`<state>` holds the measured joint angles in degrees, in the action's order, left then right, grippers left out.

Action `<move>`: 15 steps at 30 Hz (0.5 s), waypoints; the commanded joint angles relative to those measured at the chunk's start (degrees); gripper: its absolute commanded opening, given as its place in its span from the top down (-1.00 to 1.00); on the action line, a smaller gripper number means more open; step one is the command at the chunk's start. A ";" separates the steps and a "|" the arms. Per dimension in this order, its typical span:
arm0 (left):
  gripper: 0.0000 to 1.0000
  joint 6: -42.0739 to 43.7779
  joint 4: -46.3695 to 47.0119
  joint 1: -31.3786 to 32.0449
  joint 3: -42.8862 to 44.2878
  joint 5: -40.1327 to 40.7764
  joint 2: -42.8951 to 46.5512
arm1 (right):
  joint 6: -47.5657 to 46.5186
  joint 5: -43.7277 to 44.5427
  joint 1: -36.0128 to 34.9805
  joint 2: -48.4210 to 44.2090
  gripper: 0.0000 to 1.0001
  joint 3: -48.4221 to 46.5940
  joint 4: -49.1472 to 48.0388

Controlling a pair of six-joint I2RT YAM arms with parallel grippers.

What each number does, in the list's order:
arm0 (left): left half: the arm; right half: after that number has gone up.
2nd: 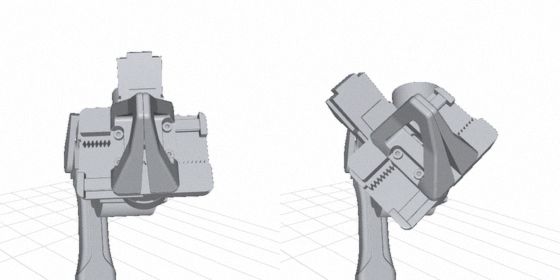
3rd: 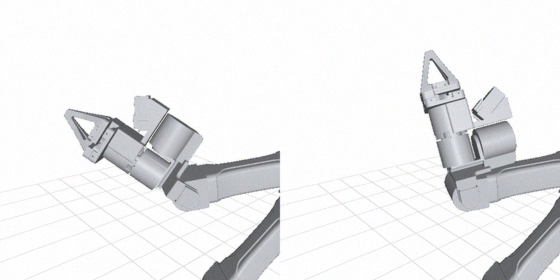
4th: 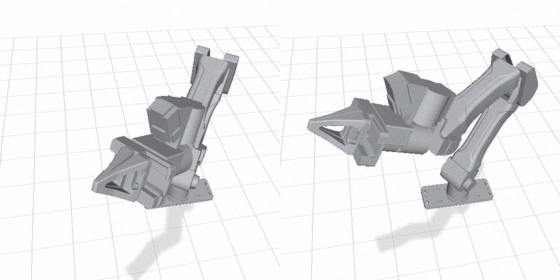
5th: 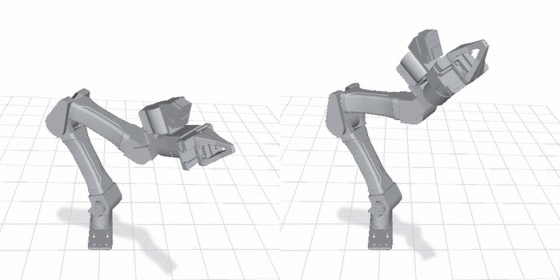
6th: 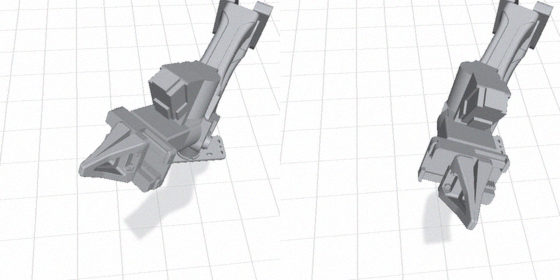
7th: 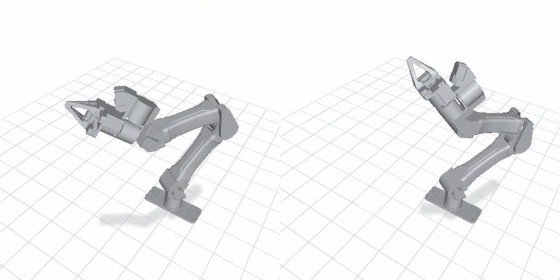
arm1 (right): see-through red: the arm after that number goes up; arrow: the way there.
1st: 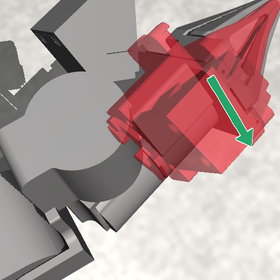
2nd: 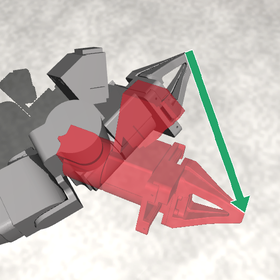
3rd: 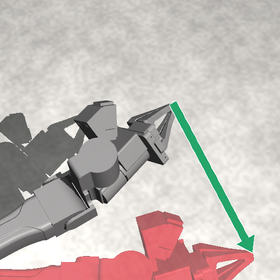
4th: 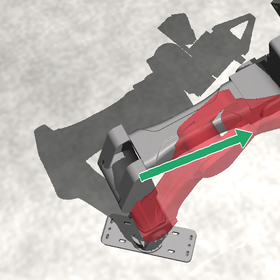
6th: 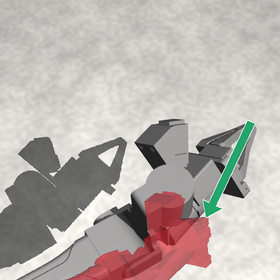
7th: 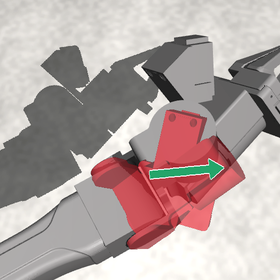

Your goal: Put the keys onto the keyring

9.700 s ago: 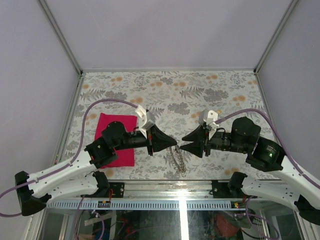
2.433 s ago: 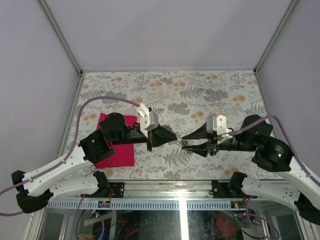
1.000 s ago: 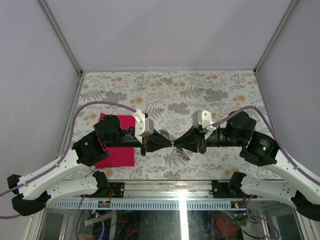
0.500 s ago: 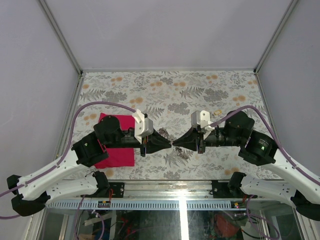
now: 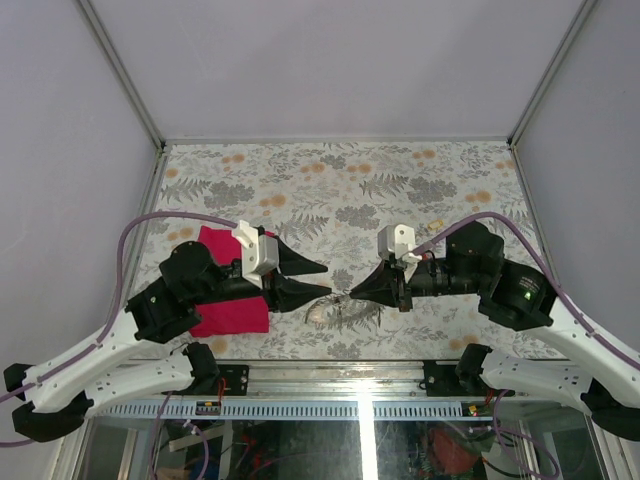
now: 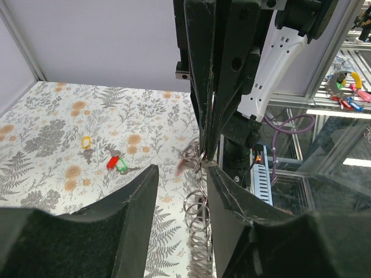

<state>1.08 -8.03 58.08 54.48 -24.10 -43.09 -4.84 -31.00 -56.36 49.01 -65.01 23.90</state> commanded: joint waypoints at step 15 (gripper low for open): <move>0.40 0.51 4.39 0.01 1.92 -6.49 -6.00 | -1.58 0.24 -0.29 5.88 1.00 -12.10 10.37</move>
<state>0.82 -6.13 58.08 54.43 -28.03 -48.86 -6.24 -30.89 -56.36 54.39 -73.49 34.06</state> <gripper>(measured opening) 0.316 0.009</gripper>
